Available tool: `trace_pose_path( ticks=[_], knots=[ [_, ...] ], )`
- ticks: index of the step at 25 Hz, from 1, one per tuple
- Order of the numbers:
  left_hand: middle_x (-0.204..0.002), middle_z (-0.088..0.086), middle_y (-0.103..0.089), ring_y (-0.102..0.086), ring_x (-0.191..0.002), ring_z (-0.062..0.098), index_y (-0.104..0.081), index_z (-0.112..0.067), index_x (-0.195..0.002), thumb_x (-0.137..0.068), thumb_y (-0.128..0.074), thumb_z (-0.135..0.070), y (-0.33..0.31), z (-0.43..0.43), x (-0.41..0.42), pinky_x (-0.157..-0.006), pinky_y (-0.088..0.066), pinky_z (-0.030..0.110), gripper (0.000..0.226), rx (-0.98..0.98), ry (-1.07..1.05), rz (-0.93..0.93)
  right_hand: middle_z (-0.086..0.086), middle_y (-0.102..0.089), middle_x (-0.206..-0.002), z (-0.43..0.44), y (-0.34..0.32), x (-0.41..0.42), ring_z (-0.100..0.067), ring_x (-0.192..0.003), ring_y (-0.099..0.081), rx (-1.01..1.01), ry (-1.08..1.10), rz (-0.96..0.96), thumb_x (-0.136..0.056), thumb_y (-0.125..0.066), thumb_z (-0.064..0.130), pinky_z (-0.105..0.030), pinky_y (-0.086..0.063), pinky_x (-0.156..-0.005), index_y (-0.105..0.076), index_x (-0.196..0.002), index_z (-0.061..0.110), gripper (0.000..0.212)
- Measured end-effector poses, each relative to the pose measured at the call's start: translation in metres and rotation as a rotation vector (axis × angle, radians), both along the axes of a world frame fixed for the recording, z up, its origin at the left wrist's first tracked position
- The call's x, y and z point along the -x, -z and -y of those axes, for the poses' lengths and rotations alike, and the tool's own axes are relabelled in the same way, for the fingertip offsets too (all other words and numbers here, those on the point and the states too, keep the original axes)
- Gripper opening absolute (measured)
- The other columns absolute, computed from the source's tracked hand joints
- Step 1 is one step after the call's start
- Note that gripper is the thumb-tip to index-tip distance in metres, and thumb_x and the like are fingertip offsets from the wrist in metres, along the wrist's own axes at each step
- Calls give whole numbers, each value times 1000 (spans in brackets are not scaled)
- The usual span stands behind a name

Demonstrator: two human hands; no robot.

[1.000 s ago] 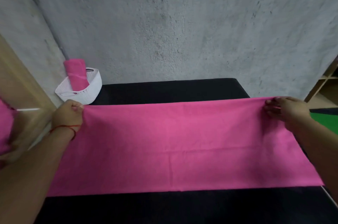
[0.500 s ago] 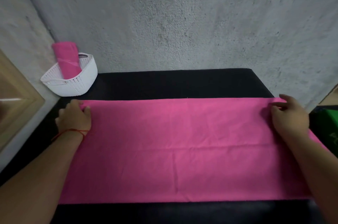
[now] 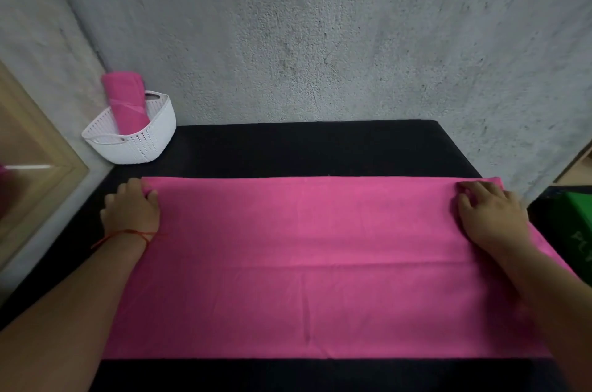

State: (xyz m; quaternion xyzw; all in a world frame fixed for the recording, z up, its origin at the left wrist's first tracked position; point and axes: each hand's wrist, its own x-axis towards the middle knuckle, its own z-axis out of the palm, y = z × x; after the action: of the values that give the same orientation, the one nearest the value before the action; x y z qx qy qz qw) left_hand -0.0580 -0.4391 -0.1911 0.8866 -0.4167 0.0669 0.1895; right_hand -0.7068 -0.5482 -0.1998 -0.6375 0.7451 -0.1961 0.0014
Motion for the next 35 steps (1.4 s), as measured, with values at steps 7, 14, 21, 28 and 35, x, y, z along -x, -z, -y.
trace_pose_path(
  ticks=[7,14,21,28,35],
  knots=[
    [-119,29,-55,-50,-107,51,-55,-1,-110,-104,-55,-27,2,-75,16,-85,-45,59,27,-15,15,7,-14,-63,-140,-71,0,10,-48,-118,-56,70,-21,0,-103,-49,37,-59,-47,-103,-66,-136,23,40],
    [-115,21,-60,-55,-106,41,-58,-4,-116,-106,-45,-29,2,-162,36,-87,-48,52,30,-80,12,-115,-10,-64,-139,-158,21,39,-44,-121,-58,70,-26,-20,-98,-37,46,-56,-44,-109,-64,-136,24,51],
    [-106,24,-60,-56,-98,45,-57,-5,-101,-105,-49,-23,10,-241,44,-82,-49,53,21,-58,39,-128,-12,-62,-140,-222,14,48,-44,-122,-54,52,-16,11,-95,-41,45,-56,-42,-112,-64,-137,21,53],
    [-114,18,-59,-59,-100,41,-60,-12,-103,-104,-49,-29,-13,-223,29,-84,-50,51,20,-181,98,-24,-7,-53,-154,-216,9,40,-40,-139,-45,-35,-11,16,-100,-34,46,-62,-36,-118,-53,-149,31,55],
    [-117,13,-58,-60,-101,37,-61,-20,-100,-103,-43,-34,-19,-201,14,-88,-52,51,23,-266,77,-106,-1,-49,-158,-204,-7,45,-35,-144,-41,-133,-35,-20,-100,-44,44,-62,-35,-116,-54,-146,35,47]
  ],
)
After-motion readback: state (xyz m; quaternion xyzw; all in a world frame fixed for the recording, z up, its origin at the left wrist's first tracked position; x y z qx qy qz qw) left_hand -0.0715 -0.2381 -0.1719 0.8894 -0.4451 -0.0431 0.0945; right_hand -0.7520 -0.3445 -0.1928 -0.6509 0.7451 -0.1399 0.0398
